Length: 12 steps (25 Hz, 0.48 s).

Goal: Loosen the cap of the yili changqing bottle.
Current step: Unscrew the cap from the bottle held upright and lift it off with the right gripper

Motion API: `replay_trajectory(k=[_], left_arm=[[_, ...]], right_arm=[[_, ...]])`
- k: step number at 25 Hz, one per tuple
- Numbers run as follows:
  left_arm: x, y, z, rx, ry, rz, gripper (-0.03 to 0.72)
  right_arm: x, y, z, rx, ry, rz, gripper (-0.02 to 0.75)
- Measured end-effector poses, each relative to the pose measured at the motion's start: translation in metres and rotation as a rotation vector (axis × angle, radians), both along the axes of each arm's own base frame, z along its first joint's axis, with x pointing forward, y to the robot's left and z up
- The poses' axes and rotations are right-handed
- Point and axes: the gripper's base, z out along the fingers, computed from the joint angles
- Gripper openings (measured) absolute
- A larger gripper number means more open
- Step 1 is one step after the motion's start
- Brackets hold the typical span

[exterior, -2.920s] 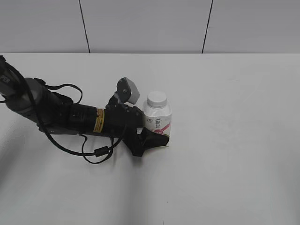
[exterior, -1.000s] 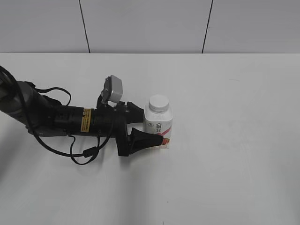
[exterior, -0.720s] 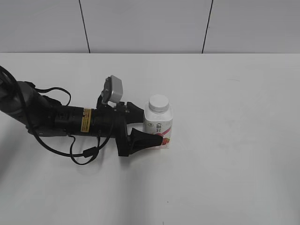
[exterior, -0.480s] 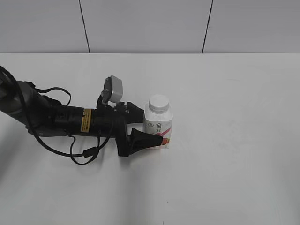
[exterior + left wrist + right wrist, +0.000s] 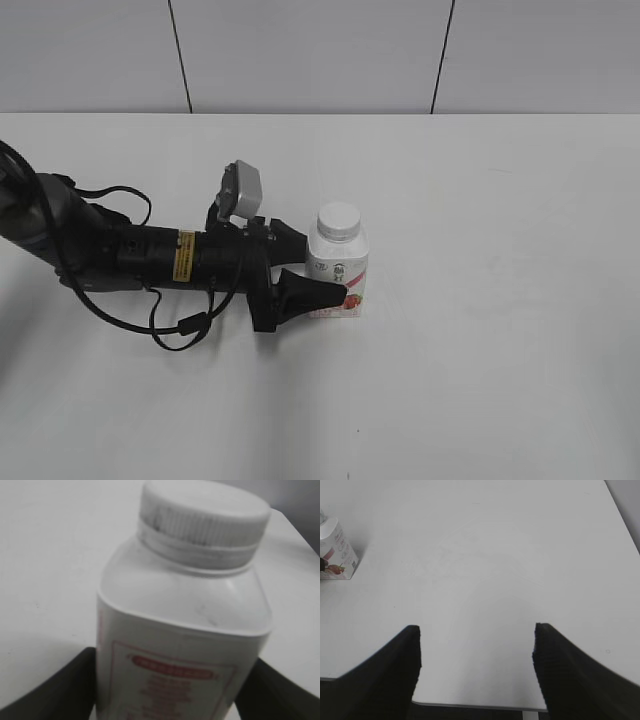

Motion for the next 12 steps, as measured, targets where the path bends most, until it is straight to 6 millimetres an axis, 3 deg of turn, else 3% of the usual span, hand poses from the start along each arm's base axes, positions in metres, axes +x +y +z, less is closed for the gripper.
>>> replay_trajectory(k=[7,12], left_arm=[[0.0003,0.0000,-0.0001,0.001,0.000,0.004,0.435],[0.0003,0.0000,0.0000,0.000,0.000,0.003,0.428]], right_arm=[[0.0000,0.0000,0.0000,0.000,0.000,0.000,0.552],[-0.0002,0.0000,0.0007,0.029,0.000,-0.015,0.552]])
